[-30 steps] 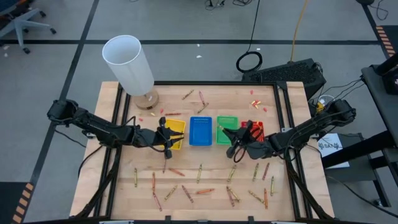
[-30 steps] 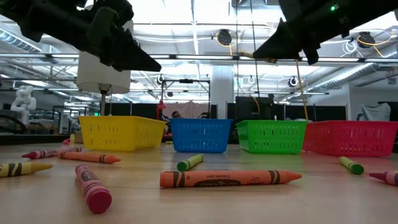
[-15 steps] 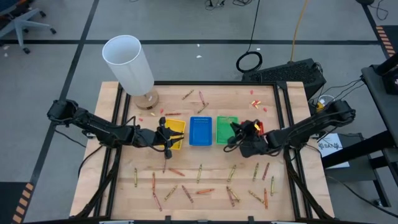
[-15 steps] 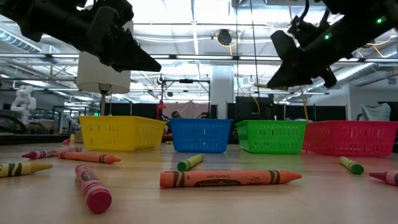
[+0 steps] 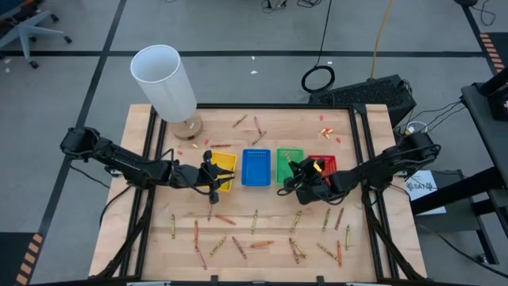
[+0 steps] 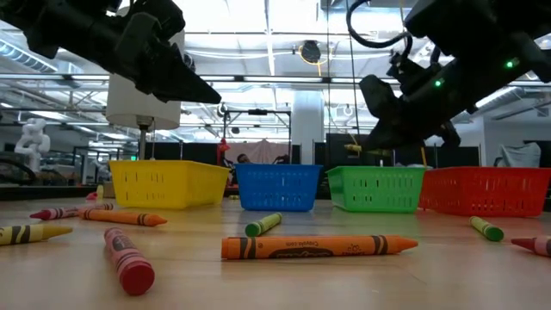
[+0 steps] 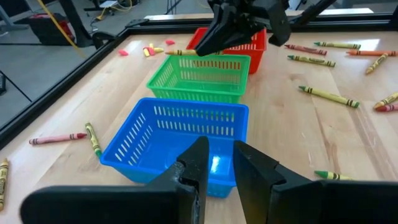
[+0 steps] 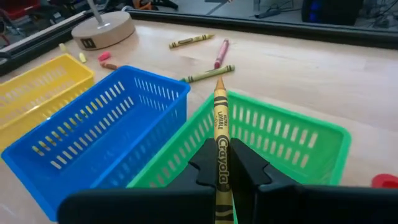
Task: Sort crayons
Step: Put the yellow crayon into the green bin
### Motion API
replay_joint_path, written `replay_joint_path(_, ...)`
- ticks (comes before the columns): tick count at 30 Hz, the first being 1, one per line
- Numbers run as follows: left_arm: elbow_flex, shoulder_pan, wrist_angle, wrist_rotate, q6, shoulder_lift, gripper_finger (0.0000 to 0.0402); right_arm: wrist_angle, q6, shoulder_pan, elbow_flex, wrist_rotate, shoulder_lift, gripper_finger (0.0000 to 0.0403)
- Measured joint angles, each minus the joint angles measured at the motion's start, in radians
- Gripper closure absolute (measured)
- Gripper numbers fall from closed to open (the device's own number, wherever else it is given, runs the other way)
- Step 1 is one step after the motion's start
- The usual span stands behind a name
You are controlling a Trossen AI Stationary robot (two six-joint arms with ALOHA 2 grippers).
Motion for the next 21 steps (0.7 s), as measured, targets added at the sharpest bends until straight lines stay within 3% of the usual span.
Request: replay_joint_path(21,0.000,0.000,0.000,0.003,0.001,0.000,0.0327,0.000,0.010,0.000,0.000,-0.027,0.002,0.0399)
